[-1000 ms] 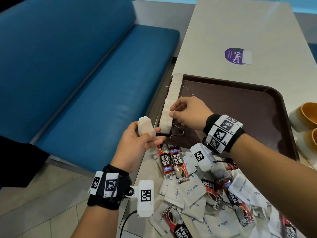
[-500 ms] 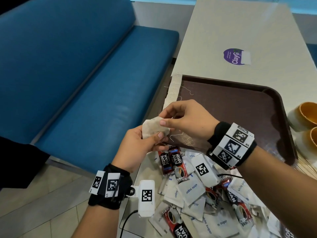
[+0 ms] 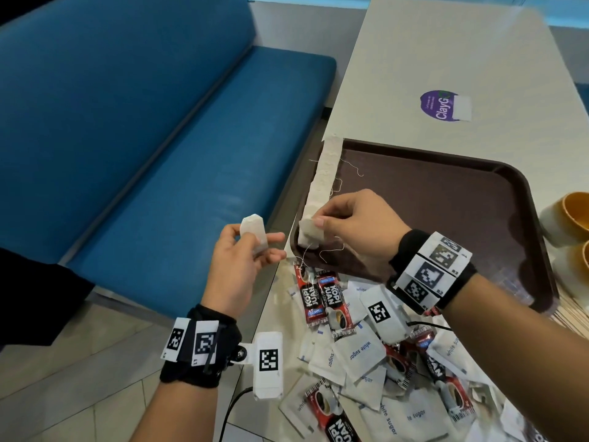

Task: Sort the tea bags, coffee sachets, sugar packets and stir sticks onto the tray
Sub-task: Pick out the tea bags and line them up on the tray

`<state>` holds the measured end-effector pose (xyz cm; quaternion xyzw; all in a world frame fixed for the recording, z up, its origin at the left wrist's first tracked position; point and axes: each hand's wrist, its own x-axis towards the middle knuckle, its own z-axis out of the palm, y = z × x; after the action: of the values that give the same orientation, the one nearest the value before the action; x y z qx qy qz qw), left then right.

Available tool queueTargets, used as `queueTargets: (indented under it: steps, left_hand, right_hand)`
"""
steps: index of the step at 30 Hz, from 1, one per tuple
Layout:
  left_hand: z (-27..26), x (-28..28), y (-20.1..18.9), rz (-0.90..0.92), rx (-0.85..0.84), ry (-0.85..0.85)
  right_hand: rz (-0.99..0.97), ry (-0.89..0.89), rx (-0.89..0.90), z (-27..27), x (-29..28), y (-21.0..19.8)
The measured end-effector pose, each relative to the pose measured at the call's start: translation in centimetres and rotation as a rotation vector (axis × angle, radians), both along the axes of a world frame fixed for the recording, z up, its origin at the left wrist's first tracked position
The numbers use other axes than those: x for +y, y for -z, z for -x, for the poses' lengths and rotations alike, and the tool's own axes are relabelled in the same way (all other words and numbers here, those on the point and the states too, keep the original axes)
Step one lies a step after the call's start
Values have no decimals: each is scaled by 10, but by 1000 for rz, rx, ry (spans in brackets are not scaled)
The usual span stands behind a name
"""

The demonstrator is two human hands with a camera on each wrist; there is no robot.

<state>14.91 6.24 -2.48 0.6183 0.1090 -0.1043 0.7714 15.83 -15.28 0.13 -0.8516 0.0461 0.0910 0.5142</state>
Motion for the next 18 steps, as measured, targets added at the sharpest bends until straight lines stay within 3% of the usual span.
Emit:
queueTargets:
  steps: [2,10,18]
  left_hand:
    - [1,1,-1,-11,-9,-10]
    - [2,1,7,-251,9,40]
    - [0,1,8,-411,-76,54]
  right_hand:
    - [-70,-37,79,0,1,2]
    - [101,36,179,-11,-1,20]
    - [-94,88,221,-15,2,24]
